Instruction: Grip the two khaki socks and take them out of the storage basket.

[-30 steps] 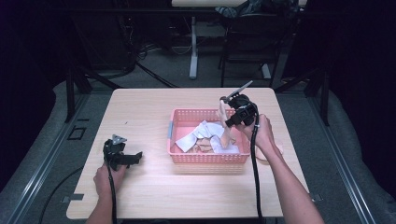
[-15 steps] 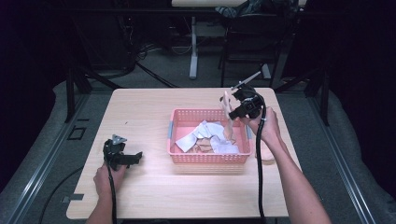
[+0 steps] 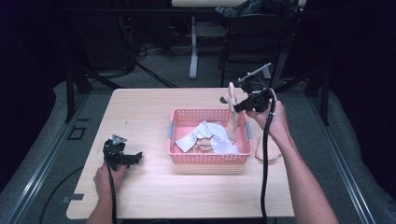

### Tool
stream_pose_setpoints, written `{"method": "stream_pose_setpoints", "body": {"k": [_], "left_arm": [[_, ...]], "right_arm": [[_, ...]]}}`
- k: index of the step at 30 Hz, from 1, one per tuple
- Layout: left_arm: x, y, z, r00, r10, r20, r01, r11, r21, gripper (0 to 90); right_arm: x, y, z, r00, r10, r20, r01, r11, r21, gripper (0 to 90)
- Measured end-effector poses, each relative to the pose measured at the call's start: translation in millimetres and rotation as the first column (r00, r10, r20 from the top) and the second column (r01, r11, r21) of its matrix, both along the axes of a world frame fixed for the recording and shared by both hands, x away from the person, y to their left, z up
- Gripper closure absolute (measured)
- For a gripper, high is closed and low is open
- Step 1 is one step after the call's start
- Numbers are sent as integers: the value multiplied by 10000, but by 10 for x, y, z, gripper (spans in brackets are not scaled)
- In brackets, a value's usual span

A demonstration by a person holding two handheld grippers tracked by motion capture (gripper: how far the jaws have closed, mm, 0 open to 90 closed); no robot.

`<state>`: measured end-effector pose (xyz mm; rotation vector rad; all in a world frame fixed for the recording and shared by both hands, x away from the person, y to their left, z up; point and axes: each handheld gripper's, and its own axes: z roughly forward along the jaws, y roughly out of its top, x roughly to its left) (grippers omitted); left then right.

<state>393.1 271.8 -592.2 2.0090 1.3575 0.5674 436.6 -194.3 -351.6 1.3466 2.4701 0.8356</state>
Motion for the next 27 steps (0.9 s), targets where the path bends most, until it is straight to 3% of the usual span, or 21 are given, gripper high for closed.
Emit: {"method": "stream_pose_setpoints", "body": {"k": [15,22,27], "left_arm": [[0,0,1,10000,-3,-6,3,10000,3,4],[0,-1,2,10000,5,-20,-5,10000,-11,4],[0,0,2,10000,-3,-12,3,10000,4,4]], "right_arm": [[-70,-307,207,9985,-422,354,423,9991,-16,872],[-128,-606,249,9942,-966,465,964,9953,80,872],[-151,-820,193,9888,-1438,392,1440,9896,-5,872]]}}
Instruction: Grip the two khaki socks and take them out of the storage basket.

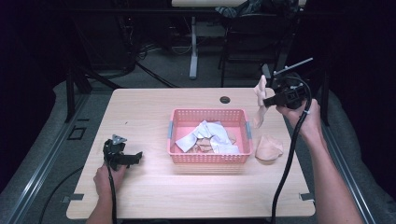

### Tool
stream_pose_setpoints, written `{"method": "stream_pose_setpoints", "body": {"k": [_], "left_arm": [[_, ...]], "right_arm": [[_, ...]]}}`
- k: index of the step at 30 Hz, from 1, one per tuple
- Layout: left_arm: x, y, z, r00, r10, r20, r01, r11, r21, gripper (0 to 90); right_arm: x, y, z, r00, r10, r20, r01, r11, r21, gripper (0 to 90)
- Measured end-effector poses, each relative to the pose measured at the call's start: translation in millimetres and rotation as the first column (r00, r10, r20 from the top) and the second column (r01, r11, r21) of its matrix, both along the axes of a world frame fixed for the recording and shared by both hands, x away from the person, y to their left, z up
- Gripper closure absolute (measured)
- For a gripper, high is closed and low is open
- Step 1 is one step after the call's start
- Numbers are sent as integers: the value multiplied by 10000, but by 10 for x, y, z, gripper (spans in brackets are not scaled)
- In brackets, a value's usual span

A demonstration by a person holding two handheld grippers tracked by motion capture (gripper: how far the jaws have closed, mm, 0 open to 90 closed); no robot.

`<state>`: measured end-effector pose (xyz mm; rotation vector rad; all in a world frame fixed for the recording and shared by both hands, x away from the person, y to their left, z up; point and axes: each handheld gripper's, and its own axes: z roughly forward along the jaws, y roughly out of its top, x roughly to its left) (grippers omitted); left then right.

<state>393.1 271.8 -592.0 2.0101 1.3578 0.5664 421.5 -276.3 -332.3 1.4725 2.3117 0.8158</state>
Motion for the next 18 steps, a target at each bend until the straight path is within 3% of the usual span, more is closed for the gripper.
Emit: {"method": "stream_pose_setpoints", "body": {"k": [10,18], "left_arm": [[0,0,0,10000,-3,3,3,10000,4,4],[-1,-1,0,10000,9,-9,-10,10000,-12,4]], "right_arm": [[-1,-303,-216,9964,-816,-250,814,9967,-72,872],[77,-460,-569,9898,-1165,-817,1150,9931,-220,872]]}}
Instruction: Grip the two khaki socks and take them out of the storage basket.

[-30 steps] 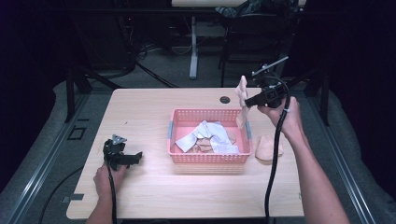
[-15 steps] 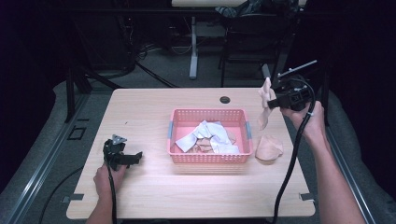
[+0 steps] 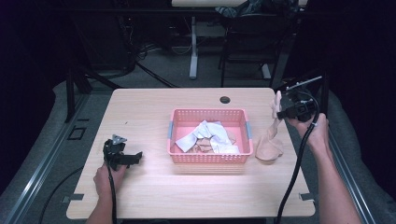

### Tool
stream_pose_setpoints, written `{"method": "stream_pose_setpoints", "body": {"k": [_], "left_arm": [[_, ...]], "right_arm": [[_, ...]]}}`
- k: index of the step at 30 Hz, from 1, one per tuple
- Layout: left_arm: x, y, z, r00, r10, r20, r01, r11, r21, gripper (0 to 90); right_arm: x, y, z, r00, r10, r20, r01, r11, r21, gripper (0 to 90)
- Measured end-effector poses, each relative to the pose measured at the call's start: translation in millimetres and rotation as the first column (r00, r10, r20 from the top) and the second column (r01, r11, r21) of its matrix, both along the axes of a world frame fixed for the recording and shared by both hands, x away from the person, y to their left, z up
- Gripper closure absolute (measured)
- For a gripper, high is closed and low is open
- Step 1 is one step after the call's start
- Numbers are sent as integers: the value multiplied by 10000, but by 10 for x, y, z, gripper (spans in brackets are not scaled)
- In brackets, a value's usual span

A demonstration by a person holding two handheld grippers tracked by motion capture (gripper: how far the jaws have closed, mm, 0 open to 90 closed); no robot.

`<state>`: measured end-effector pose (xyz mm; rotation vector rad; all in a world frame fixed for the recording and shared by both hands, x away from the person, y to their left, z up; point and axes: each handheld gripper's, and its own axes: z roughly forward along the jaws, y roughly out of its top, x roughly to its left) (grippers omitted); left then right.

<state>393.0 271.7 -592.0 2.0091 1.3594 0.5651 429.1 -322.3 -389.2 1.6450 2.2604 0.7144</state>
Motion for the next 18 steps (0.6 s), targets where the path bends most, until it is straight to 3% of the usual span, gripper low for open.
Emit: {"method": "stream_pose_setpoints", "body": {"k": [5,6,9,11,16,18], "left_arm": [[0,-1,-3,10000,14,33,-14,10000,-15,4],[0,-1,-2,10000,12,28,-12,10000,-14,4],[0,0,-1,10000,4,6,-4,10000,-6,4],[1,-1,-3,10000,14,32,-14,10000,-16,4],[0,-1,-3,10000,13,34,-13,10000,-14,4],[0,-1,-3,10000,9,32,-9,10000,-11,4]], "right_arm": [[83,5,-326,9980,-160,-618,133,9989,-442,871],[118,14,-458,9955,-228,-923,181,9985,-523,870],[155,24,-584,9931,-250,-1143,180,9979,-621,870],[208,20,-746,9898,-433,-1357,357,9977,-582,868],[269,27,-931,9858,-595,-1568,559,9981,-269,847],[280,56,-1017,9822,-650,-1763,603,9977,-315,772]]}}
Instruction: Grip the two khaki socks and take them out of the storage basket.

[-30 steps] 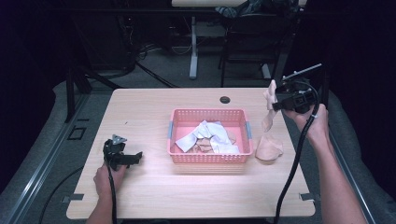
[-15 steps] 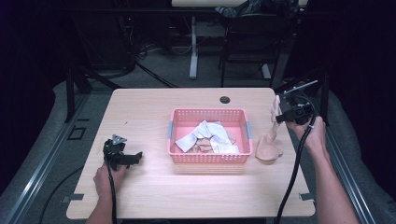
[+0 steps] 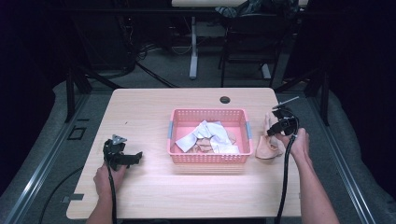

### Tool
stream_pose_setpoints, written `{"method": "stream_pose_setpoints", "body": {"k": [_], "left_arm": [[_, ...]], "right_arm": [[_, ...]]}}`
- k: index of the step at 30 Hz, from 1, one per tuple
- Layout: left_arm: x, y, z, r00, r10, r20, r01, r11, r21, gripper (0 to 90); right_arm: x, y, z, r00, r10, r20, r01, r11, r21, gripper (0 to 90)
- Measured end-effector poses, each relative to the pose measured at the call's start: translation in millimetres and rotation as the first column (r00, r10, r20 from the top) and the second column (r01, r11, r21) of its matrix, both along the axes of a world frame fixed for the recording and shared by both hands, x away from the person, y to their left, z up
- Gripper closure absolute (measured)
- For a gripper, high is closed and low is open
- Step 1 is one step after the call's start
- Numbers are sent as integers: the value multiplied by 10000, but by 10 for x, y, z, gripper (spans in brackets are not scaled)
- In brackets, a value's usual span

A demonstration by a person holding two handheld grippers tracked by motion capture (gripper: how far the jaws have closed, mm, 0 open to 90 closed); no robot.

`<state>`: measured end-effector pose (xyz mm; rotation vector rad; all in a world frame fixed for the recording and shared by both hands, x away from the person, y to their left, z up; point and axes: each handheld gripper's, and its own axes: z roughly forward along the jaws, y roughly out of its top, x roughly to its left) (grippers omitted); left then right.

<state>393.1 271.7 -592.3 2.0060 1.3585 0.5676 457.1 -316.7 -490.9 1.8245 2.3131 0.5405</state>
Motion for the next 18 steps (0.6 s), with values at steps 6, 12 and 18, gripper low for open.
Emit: {"method": "stream_pose_setpoints", "body": {"k": [6,12,18], "left_arm": [[0,2,4,10000,-29,-29,30,10000,33,4],[1,2,3,10000,-24,-25,24,10000,28,4],[-1,2,4,10000,-22,-28,22,10000,31,4]], "right_arm": [[-69,-37,81,9991,229,367,-245,9988,429,594],[-208,-63,231,9956,362,867,-427,9964,733,422],[-330,-99,424,9880,231,1525,-417,9919,1198,264]]}}
